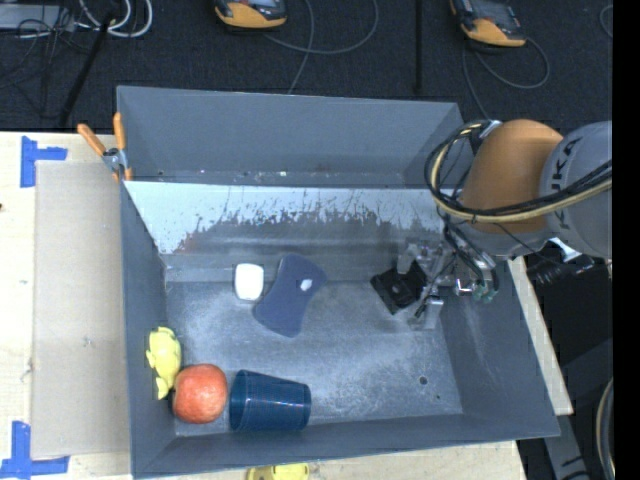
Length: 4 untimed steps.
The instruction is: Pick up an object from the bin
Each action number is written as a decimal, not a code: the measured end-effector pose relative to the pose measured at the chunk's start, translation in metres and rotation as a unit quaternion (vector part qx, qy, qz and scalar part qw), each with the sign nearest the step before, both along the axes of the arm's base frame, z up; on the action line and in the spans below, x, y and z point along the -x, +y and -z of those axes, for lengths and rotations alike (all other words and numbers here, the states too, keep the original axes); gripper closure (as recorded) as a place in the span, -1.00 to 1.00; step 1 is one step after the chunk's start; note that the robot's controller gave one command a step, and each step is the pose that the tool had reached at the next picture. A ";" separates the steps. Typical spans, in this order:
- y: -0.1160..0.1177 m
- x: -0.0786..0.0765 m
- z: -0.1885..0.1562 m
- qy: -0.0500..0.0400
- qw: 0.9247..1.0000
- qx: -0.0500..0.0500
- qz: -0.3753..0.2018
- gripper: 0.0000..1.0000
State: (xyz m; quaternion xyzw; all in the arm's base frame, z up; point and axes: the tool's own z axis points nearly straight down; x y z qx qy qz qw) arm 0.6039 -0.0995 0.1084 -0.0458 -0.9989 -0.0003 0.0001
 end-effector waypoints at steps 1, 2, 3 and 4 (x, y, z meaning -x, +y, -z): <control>-0.006 -0.002 -0.003 -0.001 0.999 0.000 -0.039 -1.00; -0.021 -0.008 0.000 -0.002 0.997 0.000 0.074 -1.00; -0.013 -0.019 0.015 -0.002 0.999 0.000 0.041 1.00; -0.013 -0.019 0.015 -0.002 0.999 0.000 0.041 1.00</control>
Offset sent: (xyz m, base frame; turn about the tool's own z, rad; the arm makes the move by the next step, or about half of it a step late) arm 0.0101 -0.0264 -0.0017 0.1728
